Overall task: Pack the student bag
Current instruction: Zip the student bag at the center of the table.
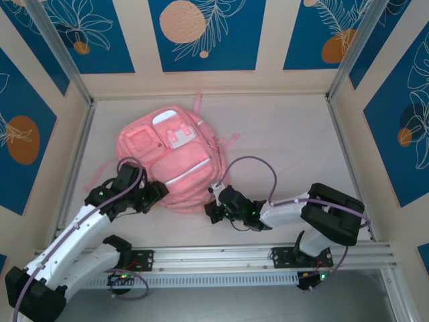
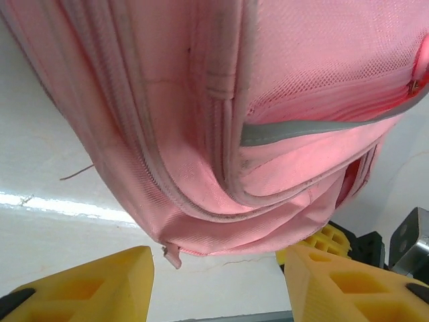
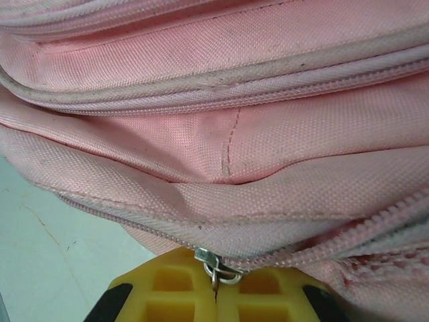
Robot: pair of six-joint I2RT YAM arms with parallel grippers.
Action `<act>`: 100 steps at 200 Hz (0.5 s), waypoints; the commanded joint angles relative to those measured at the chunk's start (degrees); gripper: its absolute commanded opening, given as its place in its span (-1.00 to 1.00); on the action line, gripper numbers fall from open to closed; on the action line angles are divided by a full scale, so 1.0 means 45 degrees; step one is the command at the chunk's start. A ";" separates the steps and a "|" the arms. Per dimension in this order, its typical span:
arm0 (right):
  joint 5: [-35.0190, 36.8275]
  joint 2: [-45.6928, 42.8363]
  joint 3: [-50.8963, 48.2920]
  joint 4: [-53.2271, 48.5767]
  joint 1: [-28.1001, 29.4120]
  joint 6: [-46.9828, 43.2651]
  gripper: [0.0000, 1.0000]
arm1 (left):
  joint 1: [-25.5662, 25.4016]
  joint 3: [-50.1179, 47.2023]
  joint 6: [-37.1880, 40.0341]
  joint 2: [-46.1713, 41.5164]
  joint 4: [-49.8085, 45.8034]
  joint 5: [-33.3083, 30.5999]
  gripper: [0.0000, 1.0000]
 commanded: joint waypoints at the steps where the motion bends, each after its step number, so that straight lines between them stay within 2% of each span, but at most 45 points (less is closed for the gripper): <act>1: -0.0299 0.0470 0.0141 -0.0431 0.0031 -0.0096 -1.00 | -0.0105 0.0228 0.0114 0.0815 -0.0378 -0.0747 0.02; 35: -0.0474 0.0761 0.0163 -0.0226 0.0074 0.0058 -1.00 | -0.0103 0.0222 0.0663 0.1908 0.1256 -0.0619 -0.02; 53: -0.0468 0.0823 0.0127 -0.0146 0.0085 0.0082 -1.00 | -0.0103 0.0240 0.1081 0.2163 0.2126 -0.0705 -0.10; 100: -0.0428 0.0887 0.0102 -0.0069 0.0073 0.0080 -1.00 | -0.0103 0.0313 0.1498 0.2634 0.2565 -0.1137 -0.35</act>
